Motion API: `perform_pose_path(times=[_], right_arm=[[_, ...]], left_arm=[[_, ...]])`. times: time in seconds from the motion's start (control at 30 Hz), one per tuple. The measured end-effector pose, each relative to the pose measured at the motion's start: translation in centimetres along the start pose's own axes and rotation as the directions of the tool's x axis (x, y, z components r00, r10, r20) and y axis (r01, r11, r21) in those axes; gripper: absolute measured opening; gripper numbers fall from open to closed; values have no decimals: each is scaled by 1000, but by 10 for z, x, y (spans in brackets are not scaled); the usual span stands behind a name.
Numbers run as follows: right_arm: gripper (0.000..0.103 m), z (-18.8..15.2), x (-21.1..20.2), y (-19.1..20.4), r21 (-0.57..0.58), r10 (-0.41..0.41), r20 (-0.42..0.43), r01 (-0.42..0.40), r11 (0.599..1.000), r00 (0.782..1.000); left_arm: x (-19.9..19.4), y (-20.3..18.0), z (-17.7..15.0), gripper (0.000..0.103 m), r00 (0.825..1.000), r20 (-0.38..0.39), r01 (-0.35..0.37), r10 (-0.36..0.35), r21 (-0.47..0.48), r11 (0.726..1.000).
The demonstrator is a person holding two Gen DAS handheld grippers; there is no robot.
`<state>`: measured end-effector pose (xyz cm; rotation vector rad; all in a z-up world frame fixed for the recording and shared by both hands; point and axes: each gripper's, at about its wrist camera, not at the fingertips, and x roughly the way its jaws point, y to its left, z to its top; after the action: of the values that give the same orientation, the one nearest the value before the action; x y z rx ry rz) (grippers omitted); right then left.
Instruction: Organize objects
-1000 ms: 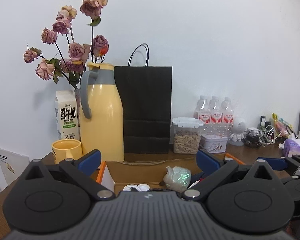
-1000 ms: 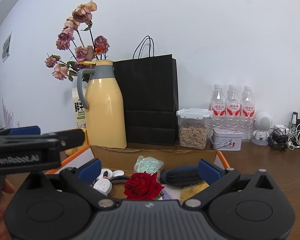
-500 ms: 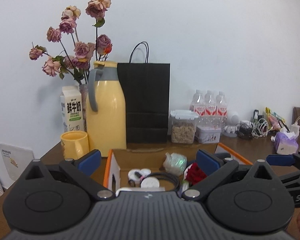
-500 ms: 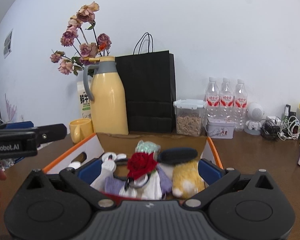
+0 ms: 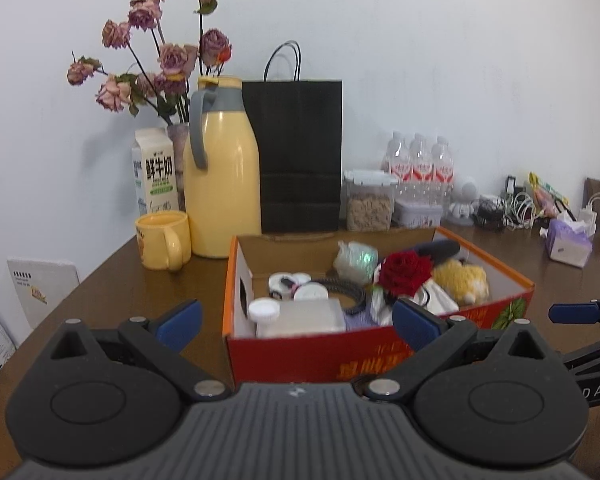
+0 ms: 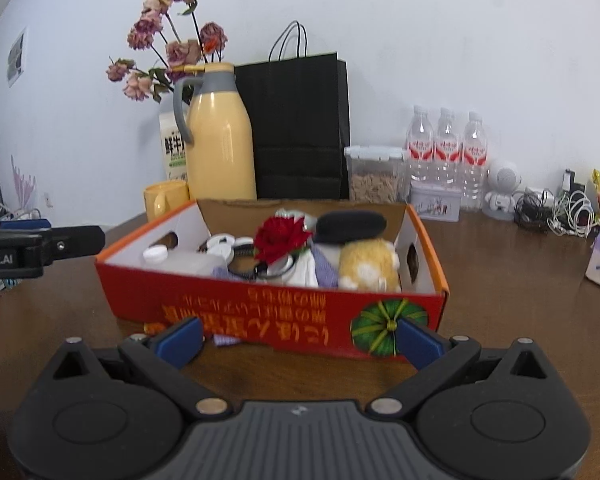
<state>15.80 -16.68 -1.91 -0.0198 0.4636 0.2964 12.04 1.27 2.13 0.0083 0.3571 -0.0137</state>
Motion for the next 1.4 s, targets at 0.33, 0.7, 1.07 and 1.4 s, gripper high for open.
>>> perform_pose_path(times=[0.33, 0.7, 1.07, 1.4], right_arm=[[103, -17, 13, -7, 3, -38, -37, 38, 999, 999], [103, -26, 19, -5, -16, -52, -45, 52, 999, 998], [103, -25, 18, -9, 1, -60, -36, 60, 998, 998], [103, -25, 20, -15, 35, -84, -55, 86, 996, 995]], left_arm=[[10, -5, -20, 103, 996, -92, 9, -8, 11, 1000], [23, -13, -27, 103, 990, -142, 12, -10, 19, 1000], [33, -19, -31, 103, 983, -181, 17, -11, 31, 999], [48, -30, -38, 103, 968, -250, 42, -27, 57, 997]])
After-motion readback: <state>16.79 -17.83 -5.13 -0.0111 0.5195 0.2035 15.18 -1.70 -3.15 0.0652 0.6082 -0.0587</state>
